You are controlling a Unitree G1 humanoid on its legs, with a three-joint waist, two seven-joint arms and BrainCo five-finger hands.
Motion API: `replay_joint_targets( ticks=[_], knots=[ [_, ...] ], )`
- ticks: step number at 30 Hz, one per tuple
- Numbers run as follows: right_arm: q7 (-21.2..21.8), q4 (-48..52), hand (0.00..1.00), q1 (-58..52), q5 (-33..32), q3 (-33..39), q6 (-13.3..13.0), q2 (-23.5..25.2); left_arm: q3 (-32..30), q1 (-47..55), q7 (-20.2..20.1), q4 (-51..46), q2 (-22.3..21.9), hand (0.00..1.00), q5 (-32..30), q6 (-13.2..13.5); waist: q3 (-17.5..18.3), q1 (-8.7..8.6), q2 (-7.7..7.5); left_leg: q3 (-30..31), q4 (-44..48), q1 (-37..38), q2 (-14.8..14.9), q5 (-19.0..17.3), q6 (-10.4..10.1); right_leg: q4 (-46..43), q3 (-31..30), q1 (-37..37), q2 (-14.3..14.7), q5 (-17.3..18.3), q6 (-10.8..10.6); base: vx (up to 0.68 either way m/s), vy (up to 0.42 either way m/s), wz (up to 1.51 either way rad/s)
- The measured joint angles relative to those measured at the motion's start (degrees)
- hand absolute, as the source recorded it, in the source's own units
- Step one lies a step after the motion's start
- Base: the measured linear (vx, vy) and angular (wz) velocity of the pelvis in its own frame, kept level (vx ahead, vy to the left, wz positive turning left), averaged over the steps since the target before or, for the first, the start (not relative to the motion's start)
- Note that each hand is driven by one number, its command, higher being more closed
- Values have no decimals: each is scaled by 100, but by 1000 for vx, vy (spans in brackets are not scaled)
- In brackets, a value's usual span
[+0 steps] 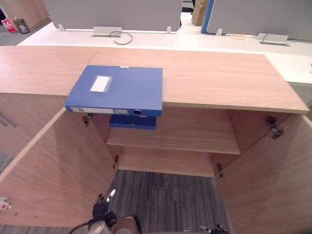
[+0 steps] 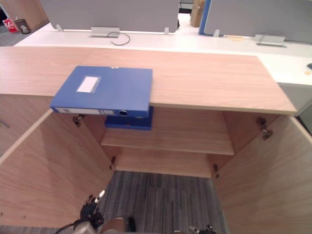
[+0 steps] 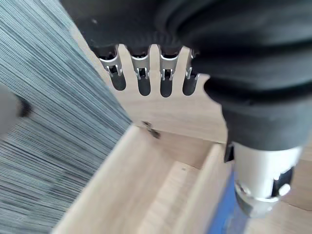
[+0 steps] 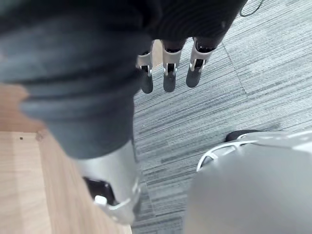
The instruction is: Walk over to the cabinet, pick up the folder, carry it to the office cabinet, place the folder inside the office cabinet, then close the office cabinet door
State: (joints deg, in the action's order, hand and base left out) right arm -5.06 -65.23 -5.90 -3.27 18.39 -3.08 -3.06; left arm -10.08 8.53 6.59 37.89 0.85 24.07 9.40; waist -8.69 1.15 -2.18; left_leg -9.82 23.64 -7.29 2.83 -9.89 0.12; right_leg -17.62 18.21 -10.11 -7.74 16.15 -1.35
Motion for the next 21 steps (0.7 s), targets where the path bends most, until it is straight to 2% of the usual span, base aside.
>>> replay_joint_targets(
  ticks=[2, 4, 5, 6, 7, 8, 9, 12, 16, 21],
  knots=[
    [-1, 60, 0, -39, 102, 4, 0, 87, 271, 134, -164, -722, 111, 0, 431, 110, 57, 6, -104, 16, -294, 121, -160, 98, 87, -23, -162, 17, -101, -95, -38, 215, 72, 18],
    [2, 165, 0, -69, 231, -31, 1, 91, 480, 267, -263, -1109, 191, 0, 703, 166, 67, 10, -95, 16, -452, 332, -137, 111, 107, -319, -215, 47, -111, -198, -35, 167, 2, 3],
    [13, 267, 0, -131, 231, -106, -3, 88, 533, 305, -350, -1266, 233, 0, 863, 178, 63, -1, -35, 12, -540, 442, -65, 115, 109, -513, -294, 124, -78, -184, -32, 109, -59, -5],
    [42, 396, 0, -224, 234, -266, -10, 66, 577, 343, -443, -1429, 234, 0, 1104, 199, 86, 15, -12, 21, -643, 556, 24, 141, 80, -252, -370, 90, 14, 33, -60, 74, -102, -11],
    [49, 489, 0, -255, 246, -407, -12, 64, 636, 355, -479, -1552, 232, 0, 1260, 226, 103, 29, -36, 4, -772, 617, 38, 206, 34, 87, -405, 111, 59, 38, -69, 54, -125, -10],
    [60, 495, 0, -271, 254, -513, -29, 77, 797, 351, -533, -1738, 250, 0, 1450, 227, 160, 30, -138, -10, -966, 644, -64, 308, -43, 518, -425, 203, 29, -408, -68, 14, -165, 3],
    [75, 484, 0, -279, 255, -507, -28, 98, 928, 349, -594, -1845, 238, 0, 1557, 222, 207, -1, -145, 40, -1127, 671, -110, 411, -66, 547, -426, 226, -15, -345, -144, 17, -167, 7],
    [105, 476, 0, -343, 388, -522, 3, -30, 1365, 520, -684, -2580, -6, 0, 1932, 219, 313, -33, 12, 61, -1833, 951, -142, 799, -150, 635, -414, 196, 49, -355, -140, 24, -156, 6],
    [109, 470, 0, -500, 479, -726, 80, -124, 1952, 662, -637, -3693, -41, 0, 1955, 214, 422, -31, 47, 157, -2264, 1162, -94, 1038, -205, 670, -353, 98, 157, -366, -124, -29, -82, 10],
    [109, 433, 0, -503, 484, -734, 80, -128, 1968, 889, -522, -3974, 44, 0, 1357, 176, 460, -23, 54, 231, -2553, 1243, -152, 1240, -175, 740, -292, 108, 136, -412, -113, -36, 2, 7]
  ],
)
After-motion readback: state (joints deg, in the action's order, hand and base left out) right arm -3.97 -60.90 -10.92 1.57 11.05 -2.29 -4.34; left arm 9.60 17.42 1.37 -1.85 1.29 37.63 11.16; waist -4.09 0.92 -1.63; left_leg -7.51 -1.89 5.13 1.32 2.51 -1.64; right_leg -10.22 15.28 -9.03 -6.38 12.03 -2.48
